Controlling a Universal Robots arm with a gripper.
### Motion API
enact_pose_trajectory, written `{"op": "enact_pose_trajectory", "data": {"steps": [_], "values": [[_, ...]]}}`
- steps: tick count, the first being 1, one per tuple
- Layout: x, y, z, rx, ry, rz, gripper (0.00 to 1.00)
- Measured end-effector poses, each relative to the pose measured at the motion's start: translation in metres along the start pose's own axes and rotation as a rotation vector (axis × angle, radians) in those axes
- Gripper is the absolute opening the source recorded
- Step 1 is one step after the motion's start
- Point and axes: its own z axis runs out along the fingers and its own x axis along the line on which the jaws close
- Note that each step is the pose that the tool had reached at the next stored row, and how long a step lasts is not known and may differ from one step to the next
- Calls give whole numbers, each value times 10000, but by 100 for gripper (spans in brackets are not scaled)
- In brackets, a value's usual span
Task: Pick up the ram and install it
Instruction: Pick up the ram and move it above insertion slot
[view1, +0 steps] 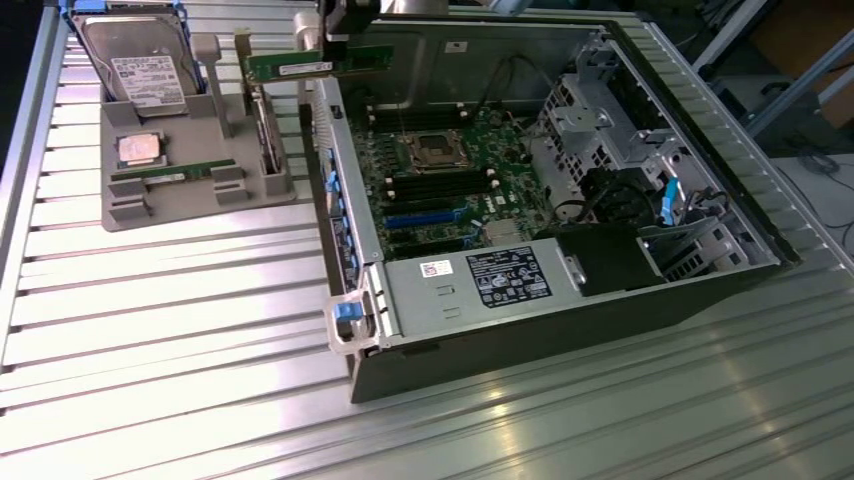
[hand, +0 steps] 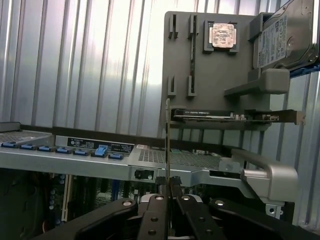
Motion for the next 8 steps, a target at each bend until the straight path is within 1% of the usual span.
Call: {"op": "enact_pose_trajectory", "data": {"steps": [6, 8], "values": [[6, -50, -3, 0, 0, 0, 12], [9, -79, -4, 0, 0, 0, 12]]}}
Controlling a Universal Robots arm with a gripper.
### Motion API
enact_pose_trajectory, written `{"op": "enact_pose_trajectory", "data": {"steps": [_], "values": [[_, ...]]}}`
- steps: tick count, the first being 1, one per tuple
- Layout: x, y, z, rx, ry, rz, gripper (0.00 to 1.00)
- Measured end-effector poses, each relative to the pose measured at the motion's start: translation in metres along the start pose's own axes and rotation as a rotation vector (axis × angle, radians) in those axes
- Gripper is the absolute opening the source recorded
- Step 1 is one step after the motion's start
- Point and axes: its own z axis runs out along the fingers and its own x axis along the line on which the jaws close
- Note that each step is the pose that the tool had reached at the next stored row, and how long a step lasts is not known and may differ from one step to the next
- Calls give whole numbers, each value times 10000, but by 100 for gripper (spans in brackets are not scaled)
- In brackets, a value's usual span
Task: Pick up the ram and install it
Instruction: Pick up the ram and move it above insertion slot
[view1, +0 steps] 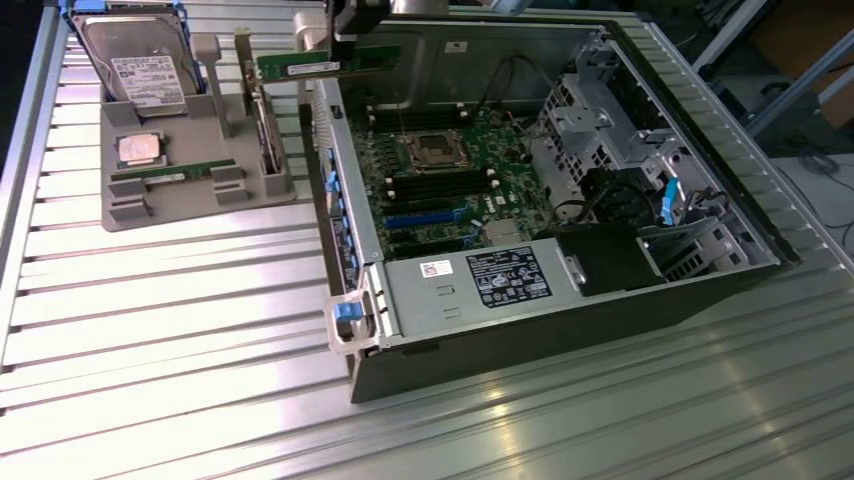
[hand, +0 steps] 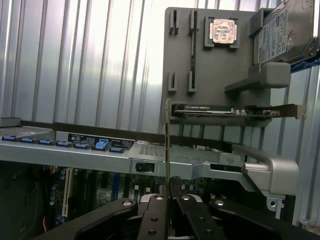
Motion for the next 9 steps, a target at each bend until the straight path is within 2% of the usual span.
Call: {"op": "enact_pose_trajectory", "data": {"steps": [9], "values": [[11, -97, -5, 0, 0, 0, 12]]}}
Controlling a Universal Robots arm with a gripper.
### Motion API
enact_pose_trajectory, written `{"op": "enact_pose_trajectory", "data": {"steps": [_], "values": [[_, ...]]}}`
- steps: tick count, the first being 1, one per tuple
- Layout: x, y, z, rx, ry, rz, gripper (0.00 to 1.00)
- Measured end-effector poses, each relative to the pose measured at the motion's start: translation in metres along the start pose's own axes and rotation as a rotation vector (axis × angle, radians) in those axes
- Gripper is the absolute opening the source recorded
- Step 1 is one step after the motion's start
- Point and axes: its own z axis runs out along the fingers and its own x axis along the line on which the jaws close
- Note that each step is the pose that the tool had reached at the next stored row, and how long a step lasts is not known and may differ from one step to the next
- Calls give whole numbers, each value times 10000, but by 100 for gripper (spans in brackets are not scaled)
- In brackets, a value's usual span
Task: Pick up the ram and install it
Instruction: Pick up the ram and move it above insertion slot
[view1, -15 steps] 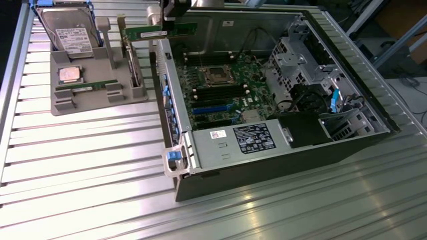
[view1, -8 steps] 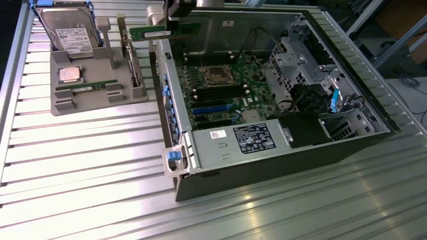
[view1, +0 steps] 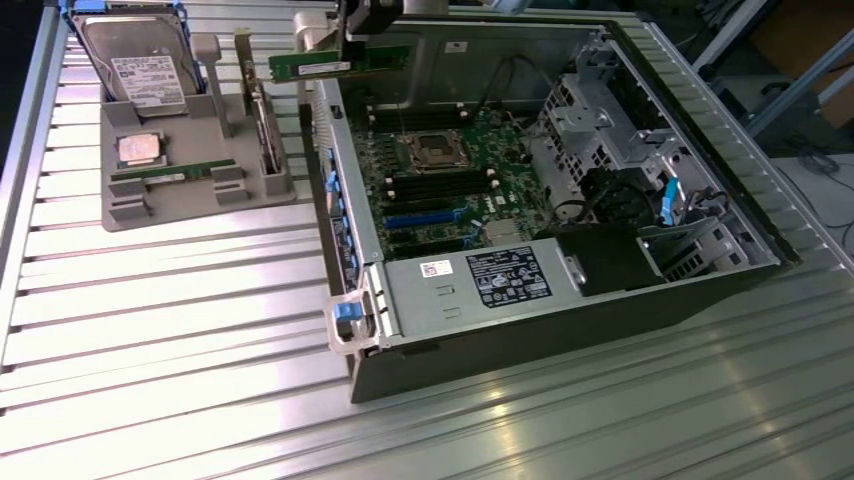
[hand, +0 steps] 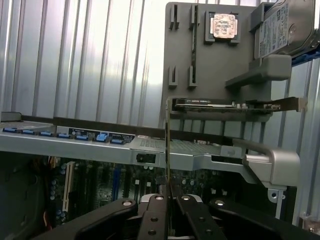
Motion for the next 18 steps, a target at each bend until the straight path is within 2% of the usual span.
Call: {"op": "enact_pose_trajectory", "data": {"steps": [18], "values": [[46, -394, -20, 0, 1, 0, 12]]}}
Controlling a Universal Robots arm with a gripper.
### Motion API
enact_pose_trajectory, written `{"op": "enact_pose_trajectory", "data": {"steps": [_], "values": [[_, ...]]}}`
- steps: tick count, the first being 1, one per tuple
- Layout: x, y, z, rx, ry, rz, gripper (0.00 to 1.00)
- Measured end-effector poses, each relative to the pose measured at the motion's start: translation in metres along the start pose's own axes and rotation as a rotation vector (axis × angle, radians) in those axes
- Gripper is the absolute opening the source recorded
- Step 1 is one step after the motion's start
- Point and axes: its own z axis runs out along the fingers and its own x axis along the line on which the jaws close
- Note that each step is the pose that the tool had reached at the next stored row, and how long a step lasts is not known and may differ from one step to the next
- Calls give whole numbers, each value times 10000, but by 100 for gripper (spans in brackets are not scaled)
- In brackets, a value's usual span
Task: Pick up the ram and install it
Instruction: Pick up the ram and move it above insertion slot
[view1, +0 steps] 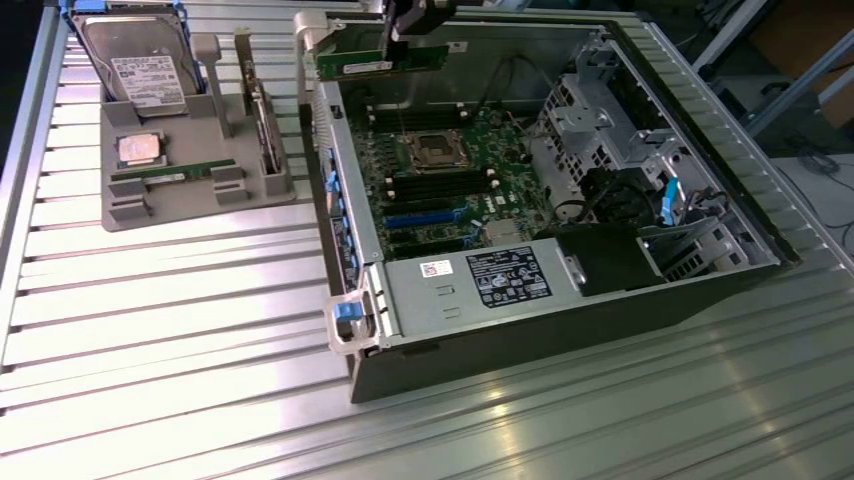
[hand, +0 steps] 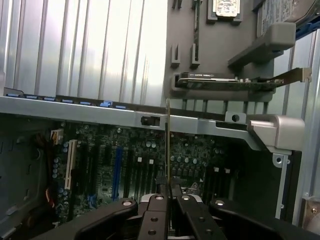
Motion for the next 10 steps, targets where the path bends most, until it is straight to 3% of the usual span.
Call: {"op": "enact_pose_trajectory", "data": {"steps": [10], "values": [[30, -252, -13, 0, 1, 0, 12]]}}
